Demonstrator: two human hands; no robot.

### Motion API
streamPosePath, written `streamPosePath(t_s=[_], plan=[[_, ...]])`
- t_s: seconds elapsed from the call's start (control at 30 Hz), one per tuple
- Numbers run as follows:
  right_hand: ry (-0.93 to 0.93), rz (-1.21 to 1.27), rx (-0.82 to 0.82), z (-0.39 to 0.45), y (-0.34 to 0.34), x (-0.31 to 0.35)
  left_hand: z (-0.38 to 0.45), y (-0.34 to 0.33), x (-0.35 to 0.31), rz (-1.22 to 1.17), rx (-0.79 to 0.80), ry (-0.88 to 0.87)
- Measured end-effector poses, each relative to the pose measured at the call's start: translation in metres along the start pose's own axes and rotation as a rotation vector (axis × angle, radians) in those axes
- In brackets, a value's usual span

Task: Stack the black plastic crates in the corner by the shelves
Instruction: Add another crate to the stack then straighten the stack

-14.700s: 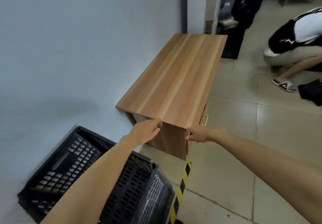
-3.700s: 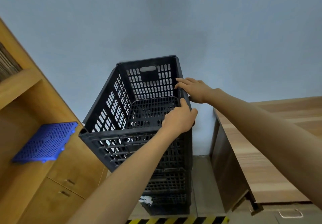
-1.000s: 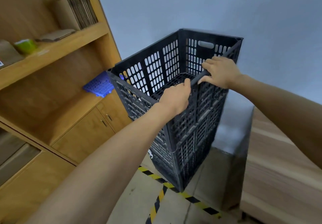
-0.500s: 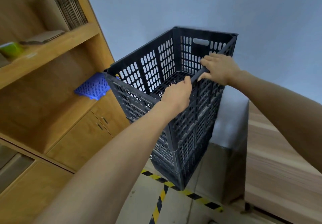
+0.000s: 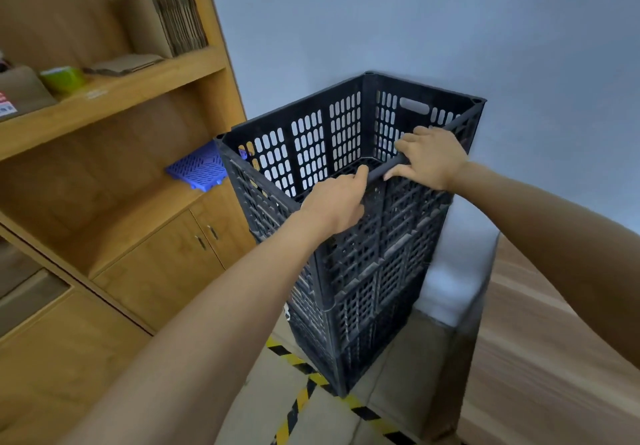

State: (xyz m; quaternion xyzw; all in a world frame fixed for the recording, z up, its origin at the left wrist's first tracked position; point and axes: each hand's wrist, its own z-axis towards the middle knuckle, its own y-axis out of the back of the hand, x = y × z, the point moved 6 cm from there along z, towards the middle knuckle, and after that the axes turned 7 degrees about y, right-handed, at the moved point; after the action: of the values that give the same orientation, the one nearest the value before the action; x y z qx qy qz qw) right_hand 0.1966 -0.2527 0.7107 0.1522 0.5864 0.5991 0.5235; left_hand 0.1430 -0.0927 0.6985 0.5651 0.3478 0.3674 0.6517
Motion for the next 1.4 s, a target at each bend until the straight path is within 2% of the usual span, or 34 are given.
streamPosePath(t_s=[0.17,0.7,1.03,1.2,1.3,1.4], plan=[[0.01,-0.004,-0.015,-0.002,0.001,0.001,-0.002,0.0,-0.001,0.008,0.055,0.013],[0.058,0.041,0.006,-0.003,0.002,-0.005,-0.001,-0.001,-0.007,0.037,0.059,0.036],[0.044,0.015,0.097,0.031,0.027,0.05,-0.018,0.009,0.074,0.231,0.019,0.038],[0.035,0.007,0.136,0.056,0.04,0.075,-0.019,0.01,0.11,0.307,-0.032,0.252],[0.037,0.005,0.161,0.065,0.041,0.081,-0.018,0.009,0.121,0.28,-0.013,0.338],[0.03,0.045,0.183,0.067,0.037,0.082,-0.014,0.01,0.127,0.154,0.08,0.291]])
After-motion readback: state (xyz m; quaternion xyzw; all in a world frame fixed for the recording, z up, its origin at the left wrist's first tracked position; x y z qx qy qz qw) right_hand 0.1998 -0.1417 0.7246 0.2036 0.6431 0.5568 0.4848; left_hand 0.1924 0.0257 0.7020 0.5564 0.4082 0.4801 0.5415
